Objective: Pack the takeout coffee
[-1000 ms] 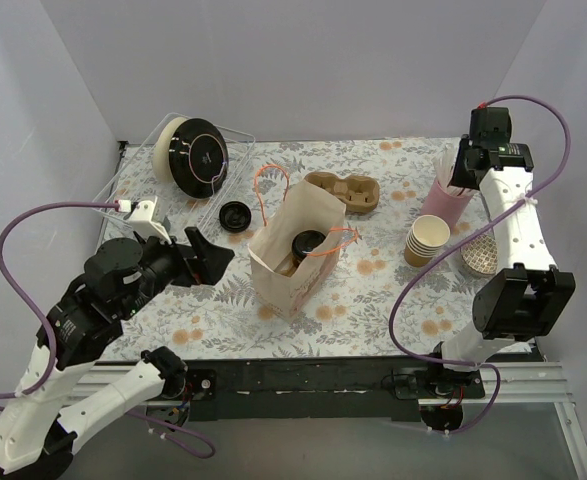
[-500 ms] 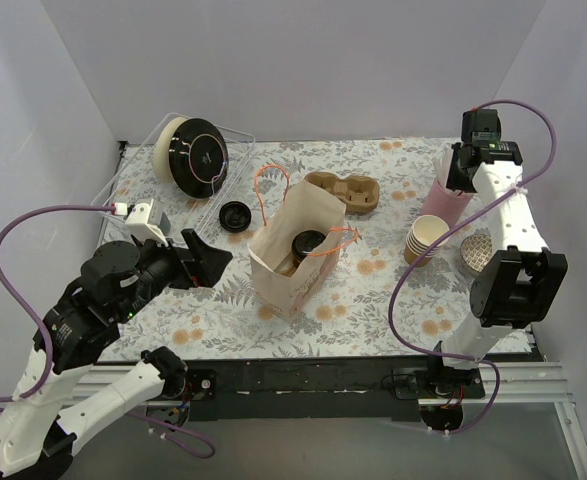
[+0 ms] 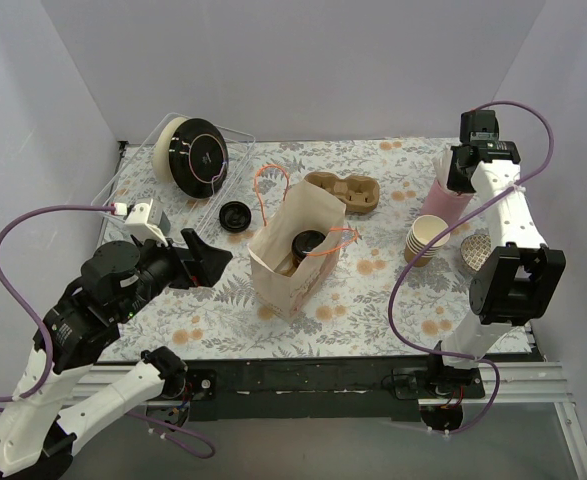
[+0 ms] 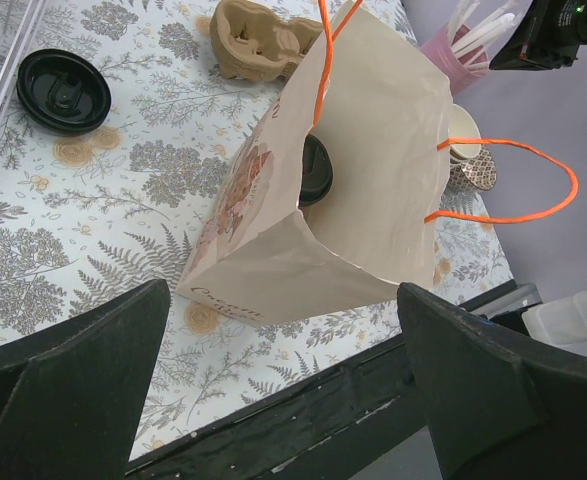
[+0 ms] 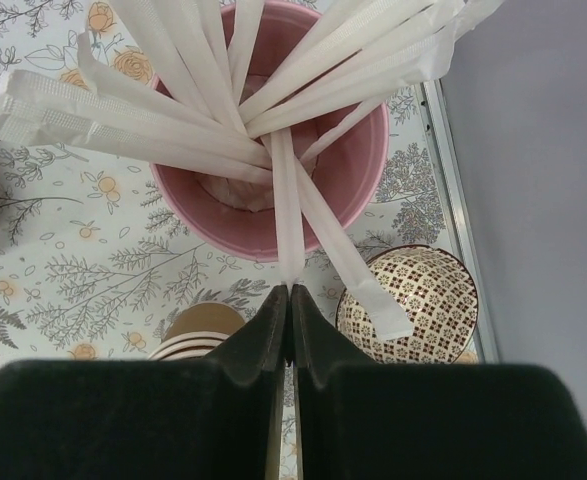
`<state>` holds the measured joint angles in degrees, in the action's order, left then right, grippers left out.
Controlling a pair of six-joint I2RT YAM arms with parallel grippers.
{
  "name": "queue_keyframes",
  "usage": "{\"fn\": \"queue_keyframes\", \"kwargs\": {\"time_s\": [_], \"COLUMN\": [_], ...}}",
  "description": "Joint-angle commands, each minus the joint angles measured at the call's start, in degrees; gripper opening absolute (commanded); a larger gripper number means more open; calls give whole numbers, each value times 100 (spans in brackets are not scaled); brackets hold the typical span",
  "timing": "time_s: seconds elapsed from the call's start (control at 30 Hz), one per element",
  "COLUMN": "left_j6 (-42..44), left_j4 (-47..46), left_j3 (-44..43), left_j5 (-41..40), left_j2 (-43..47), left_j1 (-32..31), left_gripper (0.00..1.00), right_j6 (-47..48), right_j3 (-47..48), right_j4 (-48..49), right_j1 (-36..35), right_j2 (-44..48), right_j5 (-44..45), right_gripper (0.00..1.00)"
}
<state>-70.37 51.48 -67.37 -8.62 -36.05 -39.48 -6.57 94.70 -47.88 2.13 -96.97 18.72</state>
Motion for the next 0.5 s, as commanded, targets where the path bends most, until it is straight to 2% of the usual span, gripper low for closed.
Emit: {"fn": "queue_keyframes", "kwargs": {"time_s": [0.0,0.3,0.47], "left_j6": [23,295,480], "left_j4": [107,-24,11], "left_j3": [-92,-197,-267], "left_j5": [-96,18,150], "left_j2": [-51,-165,-157], "left_j1": [2,2,2], "left_gripper": [98,98,98], "right_j6": [86,-2,-55], "right_j3": [400,1506,1780], "right_j4": [-28,-872,-1162], "right_j1": [-2,-2,-2], "right_j2": [82,152,459], "right_j5": [158,220,264], "right_gripper": [8,4,3]}}
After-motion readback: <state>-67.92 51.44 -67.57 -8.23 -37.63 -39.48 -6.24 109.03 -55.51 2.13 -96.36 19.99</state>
